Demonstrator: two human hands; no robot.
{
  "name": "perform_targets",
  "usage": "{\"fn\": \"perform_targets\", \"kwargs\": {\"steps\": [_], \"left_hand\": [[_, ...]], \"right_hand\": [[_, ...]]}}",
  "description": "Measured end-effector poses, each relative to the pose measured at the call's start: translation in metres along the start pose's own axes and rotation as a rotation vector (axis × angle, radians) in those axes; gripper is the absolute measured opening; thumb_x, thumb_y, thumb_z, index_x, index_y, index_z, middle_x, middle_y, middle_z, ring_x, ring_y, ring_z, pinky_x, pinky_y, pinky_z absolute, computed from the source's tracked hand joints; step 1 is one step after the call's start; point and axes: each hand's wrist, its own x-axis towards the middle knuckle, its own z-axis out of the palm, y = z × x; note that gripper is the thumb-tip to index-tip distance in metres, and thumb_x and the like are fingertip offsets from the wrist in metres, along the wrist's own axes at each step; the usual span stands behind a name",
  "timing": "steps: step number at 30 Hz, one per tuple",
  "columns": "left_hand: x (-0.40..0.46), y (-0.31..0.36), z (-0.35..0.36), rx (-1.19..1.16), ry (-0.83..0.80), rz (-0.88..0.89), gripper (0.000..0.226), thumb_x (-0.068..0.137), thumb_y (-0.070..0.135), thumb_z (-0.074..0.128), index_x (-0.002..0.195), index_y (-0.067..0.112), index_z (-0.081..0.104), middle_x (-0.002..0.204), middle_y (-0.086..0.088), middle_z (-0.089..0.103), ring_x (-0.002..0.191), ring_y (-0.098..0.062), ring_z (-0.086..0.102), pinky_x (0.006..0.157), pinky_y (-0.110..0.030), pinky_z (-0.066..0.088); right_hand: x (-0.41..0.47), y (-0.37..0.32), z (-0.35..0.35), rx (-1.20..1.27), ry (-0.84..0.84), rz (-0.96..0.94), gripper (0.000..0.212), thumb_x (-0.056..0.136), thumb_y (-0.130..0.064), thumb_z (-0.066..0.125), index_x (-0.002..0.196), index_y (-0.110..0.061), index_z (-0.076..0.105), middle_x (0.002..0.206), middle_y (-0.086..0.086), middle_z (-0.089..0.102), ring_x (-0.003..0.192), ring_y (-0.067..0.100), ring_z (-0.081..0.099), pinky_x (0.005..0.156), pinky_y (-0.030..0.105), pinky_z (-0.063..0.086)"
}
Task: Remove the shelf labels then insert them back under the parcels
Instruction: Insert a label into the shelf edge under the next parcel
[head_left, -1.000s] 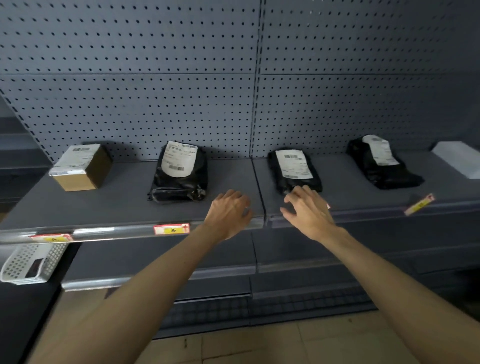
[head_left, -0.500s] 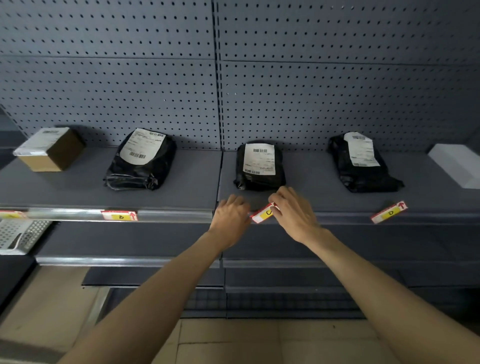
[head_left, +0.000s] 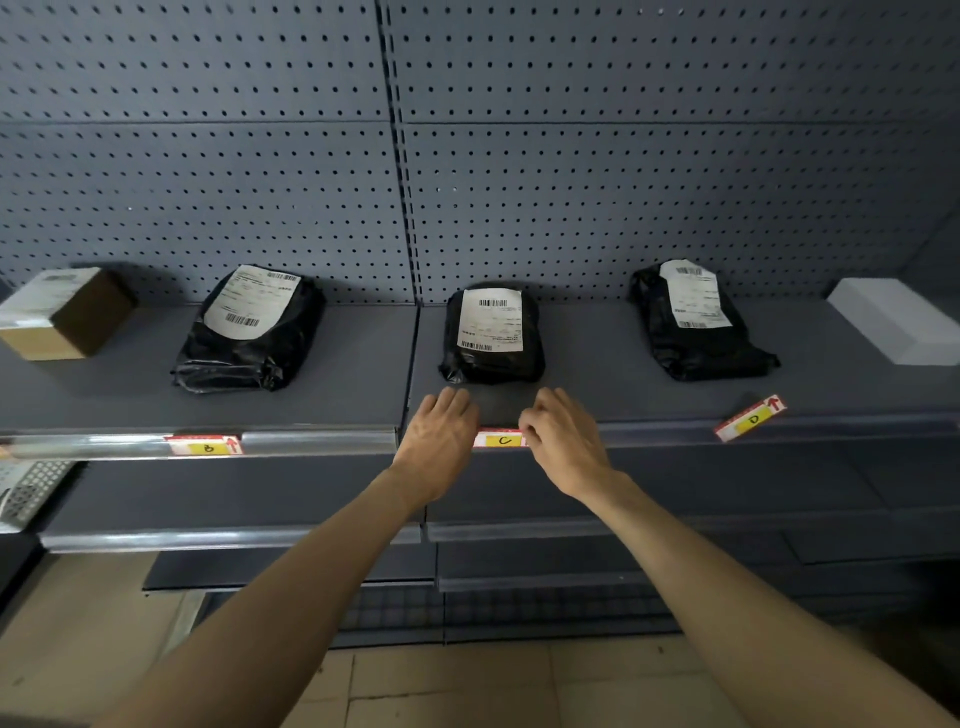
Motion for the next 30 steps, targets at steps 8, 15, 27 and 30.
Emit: {"fn": "perform_targets", "kwargs": {"steps": [8,15,27,30], "left_hand": [[0.001,-0.003,0.002,-0.05,-0.049,-0.011,0.011,0.09,0.015,0.054,0.099,0.013,0.061,0.104,-0.005,0.058,0.096,-0.023,0.053,0.084,-0.034,0.046],[0.02,0.012,-0.027,-0.227,0.063,-0.042,0.025,0.088,0.034,0.051,0.099,0.014,0.061,0.1,-0.004,0.062,0.097,-0.024,0.057,0.084,-0.04,0.048],[0.102,0.156,-0.043,-0.217,0.18,-0.078,0.024,0.083,0.033,0.062,0.083,0.009,0.064,0.088,-0.01,0.064,0.09,-0.032,0.058,0.076,-0.041,0.046],[0.119,0.203,-0.035,-0.238,0.165,-0.101,0.023,0.082,0.032,0.062,0.082,0.009,0.064,0.087,-0.01,0.064,0.09,-0.032,0.059,0.076,-0.041,0.046]], "right_hand": [[0.0,-0.003,0.002,-0.019,-0.034,0.014,0.012,0.092,-0.014,0.06,0.094,-0.007,0.068,0.098,0.008,0.062,0.091,0.021,0.055,0.075,0.033,0.05],[-0.018,0.044,-0.037,-0.008,0.066,0.05,0.033,0.091,-0.038,0.057,0.107,-0.009,0.061,0.101,0.006,0.063,0.091,0.022,0.059,0.07,0.034,0.052],[-0.075,0.213,-0.097,-0.168,0.057,0.121,0.033,0.09,-0.038,0.057,0.109,-0.012,0.062,0.102,0.005,0.059,0.094,0.023,0.053,0.078,0.036,0.048],[-0.083,0.257,-0.102,-0.162,0.027,0.099,0.03,0.092,-0.034,0.057,0.114,-0.013,0.06,0.106,0.005,0.057,0.098,0.022,0.052,0.08,0.035,0.049]]}}
